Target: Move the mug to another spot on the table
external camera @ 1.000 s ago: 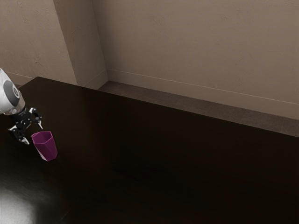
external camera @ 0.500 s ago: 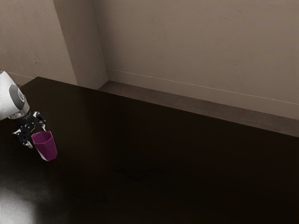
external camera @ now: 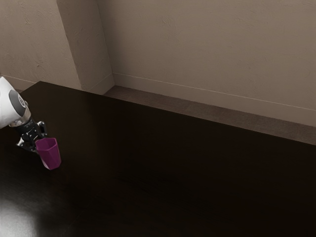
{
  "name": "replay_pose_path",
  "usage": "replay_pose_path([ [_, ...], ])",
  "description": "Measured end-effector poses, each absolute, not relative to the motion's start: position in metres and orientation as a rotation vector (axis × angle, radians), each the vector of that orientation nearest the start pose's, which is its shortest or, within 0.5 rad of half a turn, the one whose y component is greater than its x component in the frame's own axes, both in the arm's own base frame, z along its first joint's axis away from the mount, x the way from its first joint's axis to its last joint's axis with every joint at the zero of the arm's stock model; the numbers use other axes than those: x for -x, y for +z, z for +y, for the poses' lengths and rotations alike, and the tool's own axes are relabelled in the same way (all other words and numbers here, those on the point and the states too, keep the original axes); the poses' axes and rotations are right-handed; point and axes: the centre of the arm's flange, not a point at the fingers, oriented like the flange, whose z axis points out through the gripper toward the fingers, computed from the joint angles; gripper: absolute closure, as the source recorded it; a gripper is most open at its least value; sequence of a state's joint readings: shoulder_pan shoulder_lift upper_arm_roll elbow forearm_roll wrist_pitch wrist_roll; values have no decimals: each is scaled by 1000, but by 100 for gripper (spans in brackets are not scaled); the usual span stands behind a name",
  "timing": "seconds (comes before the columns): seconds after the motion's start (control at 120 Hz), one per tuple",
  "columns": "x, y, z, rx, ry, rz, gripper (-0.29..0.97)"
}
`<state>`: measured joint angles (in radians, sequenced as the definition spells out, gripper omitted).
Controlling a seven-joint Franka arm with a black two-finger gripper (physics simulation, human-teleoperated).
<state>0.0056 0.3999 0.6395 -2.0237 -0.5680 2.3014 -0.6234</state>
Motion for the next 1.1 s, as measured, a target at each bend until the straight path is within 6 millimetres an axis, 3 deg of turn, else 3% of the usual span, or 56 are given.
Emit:
replay_pose_path([
  [0.317,-487,300,329,-2044,-86,2067,61],
  [0.6,-484,296,304,-1969,-302,1979,68],
  [0.867,-506,283,236,-1949,-495,1818,75],
  [1.1,-513,264,187,-1958,-603,1733,76],
])
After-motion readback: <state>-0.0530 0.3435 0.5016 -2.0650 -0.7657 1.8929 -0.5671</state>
